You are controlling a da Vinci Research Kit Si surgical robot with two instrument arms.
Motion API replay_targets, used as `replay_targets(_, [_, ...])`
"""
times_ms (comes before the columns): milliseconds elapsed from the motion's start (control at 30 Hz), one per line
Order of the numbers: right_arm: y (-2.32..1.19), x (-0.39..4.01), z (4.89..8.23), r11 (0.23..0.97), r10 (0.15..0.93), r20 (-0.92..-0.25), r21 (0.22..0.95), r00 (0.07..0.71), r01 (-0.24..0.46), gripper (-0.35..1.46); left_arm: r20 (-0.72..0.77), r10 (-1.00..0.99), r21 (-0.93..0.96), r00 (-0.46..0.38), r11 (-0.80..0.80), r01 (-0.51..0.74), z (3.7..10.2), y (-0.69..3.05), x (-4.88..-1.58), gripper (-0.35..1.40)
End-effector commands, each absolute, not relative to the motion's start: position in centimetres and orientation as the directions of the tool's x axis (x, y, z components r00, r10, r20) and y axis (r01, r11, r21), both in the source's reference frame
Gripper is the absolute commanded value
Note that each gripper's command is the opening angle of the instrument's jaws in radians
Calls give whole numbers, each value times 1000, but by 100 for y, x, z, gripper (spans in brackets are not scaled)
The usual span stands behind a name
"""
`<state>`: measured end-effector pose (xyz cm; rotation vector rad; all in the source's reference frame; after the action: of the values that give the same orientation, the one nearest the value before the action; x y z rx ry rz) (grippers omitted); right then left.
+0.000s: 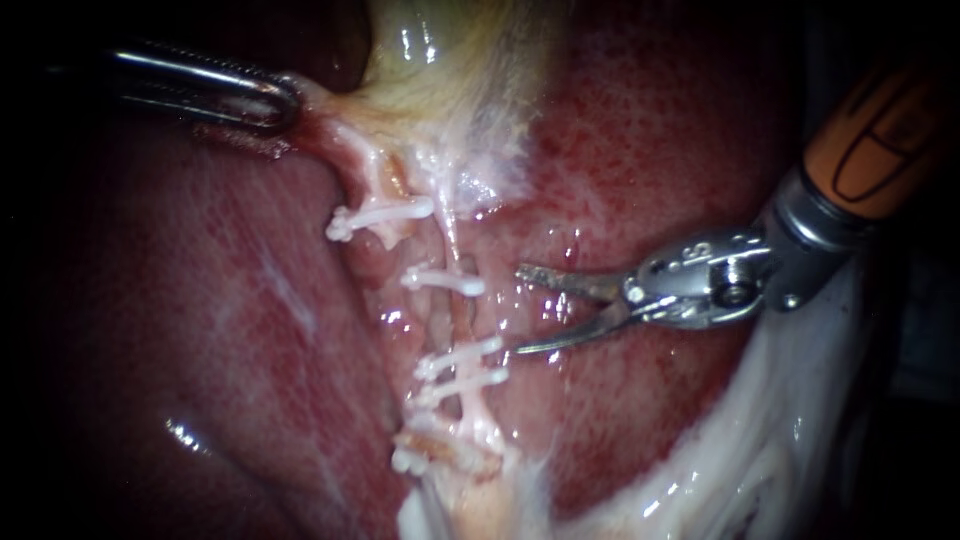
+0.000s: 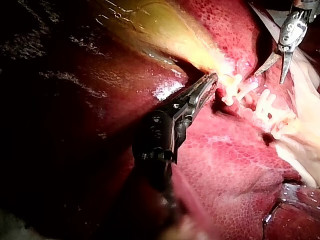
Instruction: Go to the cutting position right tube
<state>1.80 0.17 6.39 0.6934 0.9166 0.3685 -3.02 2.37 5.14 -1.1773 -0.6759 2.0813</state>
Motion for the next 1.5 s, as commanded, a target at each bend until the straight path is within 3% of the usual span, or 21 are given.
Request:
replay_targets(33, [15,182,646,711,577,-581,704,574,-2,141,-545,742,-697,-390,-660,-280,514,237,-302,-35])
replay_targets(367, [2,209,687,627,610,-514,779,603,30,141,-545,743,-697,-389,-659,-282,510,235,-303,-35])
replay_targets(600, [-3,225,701,594,617,-518,801,592,82,141,-545,743,-697,-390,-659,-281,510,235,-303,-35])
replay_targets(1000, [-2,234,701,531,655,-595,801,466,277,136,-545,743,-698,-390,-659,-281,510,235,-303,-35])
replay_targets(1233, [1,253,702,505,688,-593,805,418,311,135,-545,743,-698,-390,-659,-281,510,235,-303,-35])
replay_targets(1500, [5,272,705,483,717,-569,822,402,301,136,-545,743,-698,-390,-659,-281,511,235,-303,-35])
